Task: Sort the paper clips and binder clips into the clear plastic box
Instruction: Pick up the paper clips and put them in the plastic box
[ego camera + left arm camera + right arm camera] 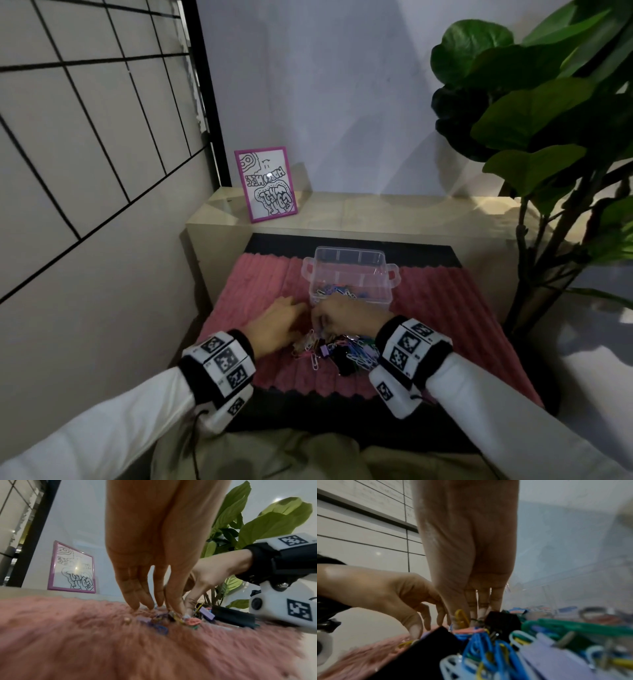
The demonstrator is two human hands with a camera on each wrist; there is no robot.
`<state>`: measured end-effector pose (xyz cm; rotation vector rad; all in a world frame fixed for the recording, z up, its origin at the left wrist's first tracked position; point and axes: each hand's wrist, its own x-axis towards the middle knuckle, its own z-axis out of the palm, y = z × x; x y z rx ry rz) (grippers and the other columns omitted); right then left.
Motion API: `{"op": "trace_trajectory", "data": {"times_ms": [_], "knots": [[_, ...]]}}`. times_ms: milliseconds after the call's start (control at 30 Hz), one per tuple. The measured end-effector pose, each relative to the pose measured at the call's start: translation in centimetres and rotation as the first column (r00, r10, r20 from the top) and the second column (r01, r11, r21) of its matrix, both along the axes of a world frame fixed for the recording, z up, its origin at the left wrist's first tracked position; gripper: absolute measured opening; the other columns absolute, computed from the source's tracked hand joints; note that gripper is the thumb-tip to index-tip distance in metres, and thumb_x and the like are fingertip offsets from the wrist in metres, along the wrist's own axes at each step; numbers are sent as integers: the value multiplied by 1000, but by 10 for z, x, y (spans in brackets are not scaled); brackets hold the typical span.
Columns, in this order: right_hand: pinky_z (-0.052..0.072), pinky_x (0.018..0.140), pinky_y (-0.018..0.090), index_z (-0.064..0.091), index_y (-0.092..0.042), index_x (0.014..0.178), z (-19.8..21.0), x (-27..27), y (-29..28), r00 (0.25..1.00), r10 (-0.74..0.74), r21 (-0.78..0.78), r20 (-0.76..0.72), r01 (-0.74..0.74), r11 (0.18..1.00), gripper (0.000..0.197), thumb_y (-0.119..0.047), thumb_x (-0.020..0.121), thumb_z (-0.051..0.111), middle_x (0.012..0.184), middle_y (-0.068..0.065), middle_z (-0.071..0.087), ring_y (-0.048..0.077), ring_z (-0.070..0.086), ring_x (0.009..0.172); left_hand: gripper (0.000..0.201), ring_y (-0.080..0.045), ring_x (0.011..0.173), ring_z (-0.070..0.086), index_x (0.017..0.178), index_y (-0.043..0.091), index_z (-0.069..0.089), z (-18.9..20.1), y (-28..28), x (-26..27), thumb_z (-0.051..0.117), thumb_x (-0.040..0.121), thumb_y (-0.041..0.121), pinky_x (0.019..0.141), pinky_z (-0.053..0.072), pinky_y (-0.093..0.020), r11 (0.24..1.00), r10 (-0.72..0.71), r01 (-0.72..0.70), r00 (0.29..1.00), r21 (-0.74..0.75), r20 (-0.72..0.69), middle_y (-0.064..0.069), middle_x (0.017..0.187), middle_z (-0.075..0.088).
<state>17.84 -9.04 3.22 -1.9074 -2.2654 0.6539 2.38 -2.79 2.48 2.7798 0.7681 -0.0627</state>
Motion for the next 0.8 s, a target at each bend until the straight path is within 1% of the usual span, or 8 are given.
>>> {"op": "trace_trajectory", "data": {"times_ms": [67,167,400,500,533,600,667,800], "knots": [[43,69,22,68,-5,90,4,7,-4,992,-80,32,-93,84,996,10,-6,80,66,94,11,70,17,61,81,29,-29,106,55,113,4,58,6,2,8,51,85,4,87,36,-30,1000,-22,23,998,-7,54,-15,112,61],[40,62,7,68,-6,92,12,20,-9,929,-208,38,-306,230,972,11,-7,81,65,92,8,71,3,57,70,33,-26,105,61,114,5,61,14,9,17,45,86,-4,81,42,-22,993,-18,21,999,-116,28,-12,115,65],[54,78,32,67,-3,90,25,37,-9,827,-340,22,-447,391,920,11,-3,79,68,81,4,65,18,63,73,22,-12,85,58,101,7,65,2,18,29,63,79,5,63,42,-3,955,-49,23,996,-295,-80,-4,100,67],[54,71,28,65,1,92,27,42,0,758,-408,82,-509,515,853,12,0,80,66,84,12,66,19,62,71,20,-23,88,67,95,11,66,1,25,28,67,77,5,80,56,-35,928,-26,-17,994,-371,-110,11,81,61],[52,69,24,66,1,92,27,42,3,761,-424,124,-491,543,831,11,1,82,63,86,12,67,17,62,71,18,-18,85,68,94,10,67,3,25,27,67,77,4,80,56,-37,923,-33,-13,993,-384,-113,10,80,63],[51,73,25,67,-1,96,23,42,7,803,-434,220,-409,549,807,16,4,83,57,95,14,69,18,64,80,16,8,66,62,94,7,69,5,26,25,65,78,4,72,51,-13,923,-57,19,994,-385,-89,-2,86,70],[49,85,27,64,0,108,17,39,4,856,-426,258,-292,500,827,26,5,85,53,109,16,67,24,64,97,16,19,55,54,95,3,68,8,27,23,64,79,4,60,39,2,919,-57,40,998,-392,-31,-4,87,69],[48,89,27,60,-3,117,15,28,-13,943,-305,388,-133,333,859,30,2,89,49,116,11,62,22,59,100,16,16,59,56,95,4,69,14,41,14,64,80,4,66,41,-2,913,16,16,997,-407,76,14,76,63]]}}
